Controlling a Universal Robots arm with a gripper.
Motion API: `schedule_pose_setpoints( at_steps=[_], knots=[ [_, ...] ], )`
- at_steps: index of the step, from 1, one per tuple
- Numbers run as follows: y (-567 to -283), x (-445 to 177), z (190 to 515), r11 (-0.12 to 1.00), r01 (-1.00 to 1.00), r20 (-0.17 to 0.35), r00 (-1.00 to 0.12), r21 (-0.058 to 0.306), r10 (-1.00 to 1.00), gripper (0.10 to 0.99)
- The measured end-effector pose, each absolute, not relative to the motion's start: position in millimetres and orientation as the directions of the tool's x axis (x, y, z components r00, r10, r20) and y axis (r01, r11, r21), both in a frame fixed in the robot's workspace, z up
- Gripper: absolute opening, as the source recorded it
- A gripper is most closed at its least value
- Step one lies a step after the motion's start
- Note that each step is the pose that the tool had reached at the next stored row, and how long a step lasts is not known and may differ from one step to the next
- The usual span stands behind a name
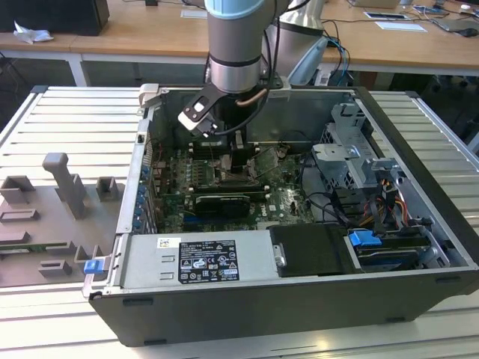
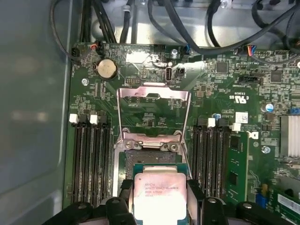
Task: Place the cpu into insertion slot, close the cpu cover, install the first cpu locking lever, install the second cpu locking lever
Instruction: 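Place the cpu into insertion slot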
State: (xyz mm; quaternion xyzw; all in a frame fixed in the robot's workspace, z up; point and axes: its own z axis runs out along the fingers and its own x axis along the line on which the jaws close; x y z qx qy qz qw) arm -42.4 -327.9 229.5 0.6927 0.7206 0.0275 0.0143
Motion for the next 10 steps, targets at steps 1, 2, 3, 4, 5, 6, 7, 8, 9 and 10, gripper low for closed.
schedule_pose_setpoints(
  at_steps=[1,2,3,4,5,6,7,8,9,10],
  knots=[
    [-327.3,-42.4,227.8,0.037,0.998,0.017,-0.038,0.059,0.999,0.541],
    [-327.1,-42.3,226.3,0.016,0.998,0.017,-0.017,0.059,1.0,0.541],
    [-327.0,-42.4,225.3,0.0,0.998,0.017,-0.001,0.059,1.0,0.541],
    [-326.7,-42.4,224.1,-0.006,0.998,0.017,0.005,0.059,1.0,0.541],
    [-326.5,-42.4,222.8,-0.006,0.998,0.017,0.005,0.059,1.0,0.541],
    [-326.3,-42.4,220.8,-0.006,0.998,0.017,0.005,0.059,1.0,0.541],
    [-326.1,-42.4,219.0,-0.007,0.998,0.017,0.005,0.059,1.0,0.541],
    [-325.5,-42.4,217.2,-0.007,0.998,0.017,0.006,0.059,1.0,0.541],
    [-324.8,-42.4,215.4,-0.006,0.998,0.017,0.005,0.059,1.0,0.541],
    [-324.5,-42.4,214.4,-0.006,0.998,0.017,0.005,0.059,1.0,0.541]
  ],
)
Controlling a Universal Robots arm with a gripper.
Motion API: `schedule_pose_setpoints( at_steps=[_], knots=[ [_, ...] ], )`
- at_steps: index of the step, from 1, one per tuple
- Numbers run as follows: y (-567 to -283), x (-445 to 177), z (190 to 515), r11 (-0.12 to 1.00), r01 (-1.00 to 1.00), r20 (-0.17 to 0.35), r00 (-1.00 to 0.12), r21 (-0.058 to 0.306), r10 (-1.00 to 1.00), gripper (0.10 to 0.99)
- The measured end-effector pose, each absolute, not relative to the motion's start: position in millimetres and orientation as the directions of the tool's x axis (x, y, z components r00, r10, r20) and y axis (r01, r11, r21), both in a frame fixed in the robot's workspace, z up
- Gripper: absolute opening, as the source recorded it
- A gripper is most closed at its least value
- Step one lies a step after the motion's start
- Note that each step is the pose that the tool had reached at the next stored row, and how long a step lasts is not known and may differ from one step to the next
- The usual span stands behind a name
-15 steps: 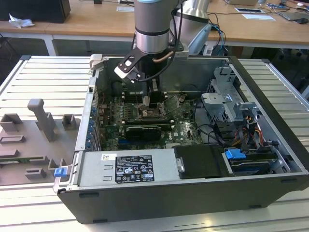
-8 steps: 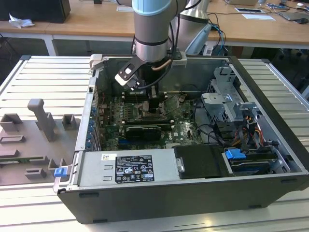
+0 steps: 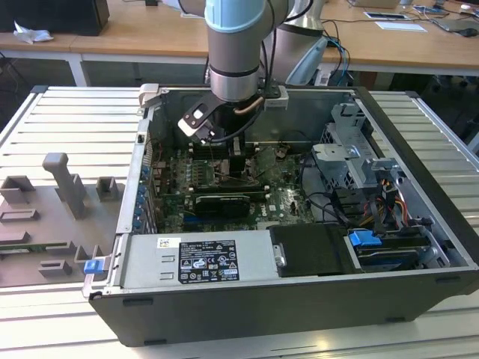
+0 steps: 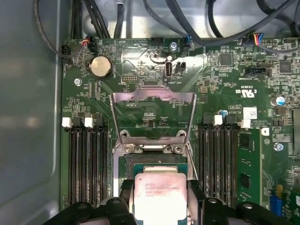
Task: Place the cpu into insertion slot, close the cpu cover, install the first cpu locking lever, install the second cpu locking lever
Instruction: 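Place the cpu into insertion slot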
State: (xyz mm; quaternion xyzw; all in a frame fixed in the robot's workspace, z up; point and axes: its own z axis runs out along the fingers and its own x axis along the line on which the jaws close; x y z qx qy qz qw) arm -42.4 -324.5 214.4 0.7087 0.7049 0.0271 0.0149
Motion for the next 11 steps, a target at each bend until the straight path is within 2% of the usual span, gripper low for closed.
schedule_pose_setpoints(
  at_steps=[11],
  knots=[
    [-321.4,-42.3,205.6,-0.004,0.998,0.016,0.003,0.059,1.0,0.541]
  ],
)
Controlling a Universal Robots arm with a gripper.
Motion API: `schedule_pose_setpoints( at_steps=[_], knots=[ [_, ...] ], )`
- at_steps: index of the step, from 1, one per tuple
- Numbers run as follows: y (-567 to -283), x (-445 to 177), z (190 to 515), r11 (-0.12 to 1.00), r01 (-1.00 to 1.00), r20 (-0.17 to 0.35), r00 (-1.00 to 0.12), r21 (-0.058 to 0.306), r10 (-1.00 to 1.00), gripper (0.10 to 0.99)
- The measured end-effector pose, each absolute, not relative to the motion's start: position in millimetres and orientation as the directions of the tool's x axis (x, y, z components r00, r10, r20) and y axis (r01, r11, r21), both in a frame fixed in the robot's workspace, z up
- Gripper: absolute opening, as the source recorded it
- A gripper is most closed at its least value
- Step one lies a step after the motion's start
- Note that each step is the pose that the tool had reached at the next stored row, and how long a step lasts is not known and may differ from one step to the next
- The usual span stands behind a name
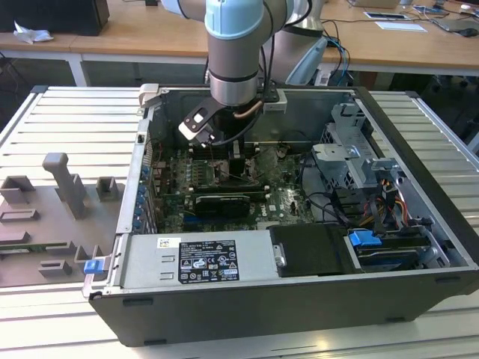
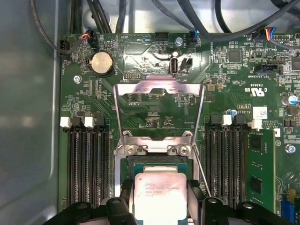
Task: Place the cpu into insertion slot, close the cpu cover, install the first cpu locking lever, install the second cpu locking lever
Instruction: 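Place the cpu into insertion slot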
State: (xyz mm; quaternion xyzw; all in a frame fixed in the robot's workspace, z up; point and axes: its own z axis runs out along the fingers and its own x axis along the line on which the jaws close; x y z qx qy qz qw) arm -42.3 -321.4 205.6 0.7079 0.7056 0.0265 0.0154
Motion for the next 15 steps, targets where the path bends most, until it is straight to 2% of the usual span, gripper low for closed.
schedule_pose_setpoints(
  at_steps=[15],
  knots=[
    [-316.6,-41.2,199.3,-0.003,0.998,0.005,0.003,0.059,1.0,0.541]
  ],
)
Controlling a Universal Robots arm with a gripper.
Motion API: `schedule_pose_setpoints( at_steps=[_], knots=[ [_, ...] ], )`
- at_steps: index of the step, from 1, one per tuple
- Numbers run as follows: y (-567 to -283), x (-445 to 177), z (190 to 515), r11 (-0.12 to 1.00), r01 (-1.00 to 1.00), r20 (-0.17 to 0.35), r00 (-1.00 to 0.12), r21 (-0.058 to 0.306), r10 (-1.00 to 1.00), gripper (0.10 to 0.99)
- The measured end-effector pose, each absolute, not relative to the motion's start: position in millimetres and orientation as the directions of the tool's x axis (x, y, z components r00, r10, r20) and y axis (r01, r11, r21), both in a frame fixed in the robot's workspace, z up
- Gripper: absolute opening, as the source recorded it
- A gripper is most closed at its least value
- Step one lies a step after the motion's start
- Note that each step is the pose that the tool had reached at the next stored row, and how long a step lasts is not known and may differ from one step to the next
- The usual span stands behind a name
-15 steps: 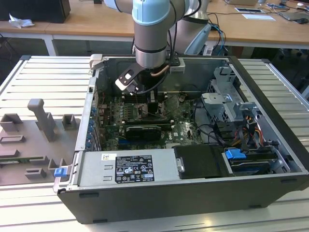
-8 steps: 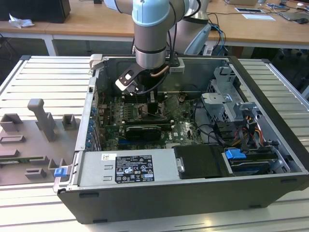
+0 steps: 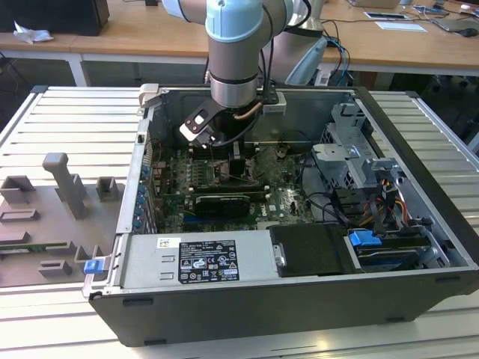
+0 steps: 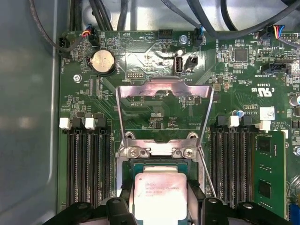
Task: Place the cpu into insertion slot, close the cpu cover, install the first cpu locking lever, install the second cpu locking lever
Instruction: 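Place the cpu into insertion slot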
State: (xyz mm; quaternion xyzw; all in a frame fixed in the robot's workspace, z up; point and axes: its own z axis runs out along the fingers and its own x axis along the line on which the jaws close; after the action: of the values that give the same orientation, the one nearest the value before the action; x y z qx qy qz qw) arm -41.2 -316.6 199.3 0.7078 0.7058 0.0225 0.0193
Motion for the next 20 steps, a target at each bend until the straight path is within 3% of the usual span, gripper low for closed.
schedule_pose_setpoints(
  at_steps=[7,8,14,16,17,20],
  knots=[
    [-316.6,-41.2,199.0,-0.003,0.998,0.005,0.003,0.059,1.0,0.553],
    [-316.6,-41.2,199.0,-0.003,0.998,0.005,0.003,0.059,1.0,0.616],
    [-316.9,-39.3,198.8,-0.003,0.998,0.005,0.003,0.059,1.0,0.616],
    [-317.0,-39.1,198.9,-0.003,0.998,0.005,0.003,0.059,1.0,0.6],
    [-317.0,-39.1,198.9,-0.004,0.998,0.005,0.003,0.059,1.0,0.533],
    [-317.0,-39.1,198.9,-0.003,0.998,0.005,0.003,0.059,1.0,0.533]
  ],
)
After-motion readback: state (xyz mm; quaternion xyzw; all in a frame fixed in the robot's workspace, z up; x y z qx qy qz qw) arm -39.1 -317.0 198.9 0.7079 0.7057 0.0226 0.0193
